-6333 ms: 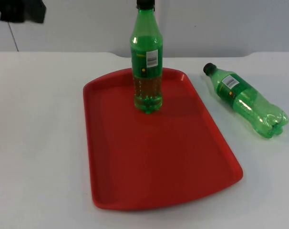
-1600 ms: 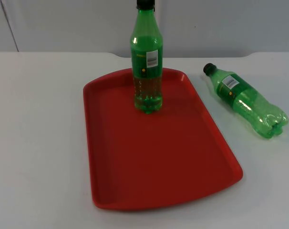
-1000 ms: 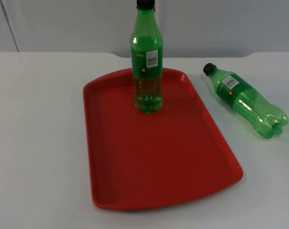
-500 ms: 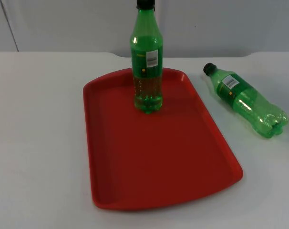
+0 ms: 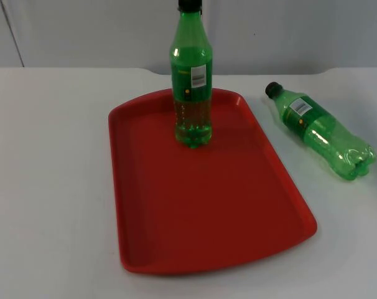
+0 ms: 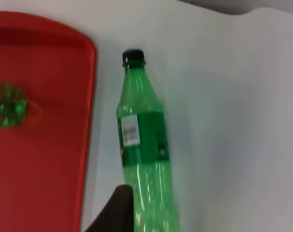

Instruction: Place the bottle upright on the tray.

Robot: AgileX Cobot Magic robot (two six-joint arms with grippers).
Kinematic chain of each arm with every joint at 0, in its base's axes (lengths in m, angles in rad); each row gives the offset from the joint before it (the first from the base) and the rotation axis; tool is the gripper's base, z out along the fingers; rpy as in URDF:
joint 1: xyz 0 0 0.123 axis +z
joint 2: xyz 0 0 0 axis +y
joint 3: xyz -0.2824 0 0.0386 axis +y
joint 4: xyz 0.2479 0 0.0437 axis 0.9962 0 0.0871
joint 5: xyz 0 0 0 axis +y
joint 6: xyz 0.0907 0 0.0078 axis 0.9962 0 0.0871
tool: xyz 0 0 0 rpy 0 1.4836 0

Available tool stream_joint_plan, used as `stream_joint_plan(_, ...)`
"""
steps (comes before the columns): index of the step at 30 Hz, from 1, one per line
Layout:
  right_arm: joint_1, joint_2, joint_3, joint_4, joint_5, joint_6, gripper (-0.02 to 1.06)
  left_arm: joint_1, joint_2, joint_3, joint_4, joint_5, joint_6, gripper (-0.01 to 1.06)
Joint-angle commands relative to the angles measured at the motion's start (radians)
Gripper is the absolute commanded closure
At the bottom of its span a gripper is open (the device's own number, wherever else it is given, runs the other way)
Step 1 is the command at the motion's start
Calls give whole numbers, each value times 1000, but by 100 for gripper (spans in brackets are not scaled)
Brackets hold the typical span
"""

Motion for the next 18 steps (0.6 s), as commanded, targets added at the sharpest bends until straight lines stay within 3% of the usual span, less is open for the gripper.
stream_joint_plan(1,1,56,-67,10,12,-13,-1,-6,-4,5,-8,4,0,0)
stream_joint_plan(9,56,234,-148,28,12,-4,0,-6,-4,5,-8,4,0,0)
stream_joint_plan(14,109,309,-148,-50,4,45,1,-6,-4,5,-8,4,0,0)
stream_joint_plan(18,125,346,-151,-46,-17,45,1,-6,-4,5,-8,4,0,0)
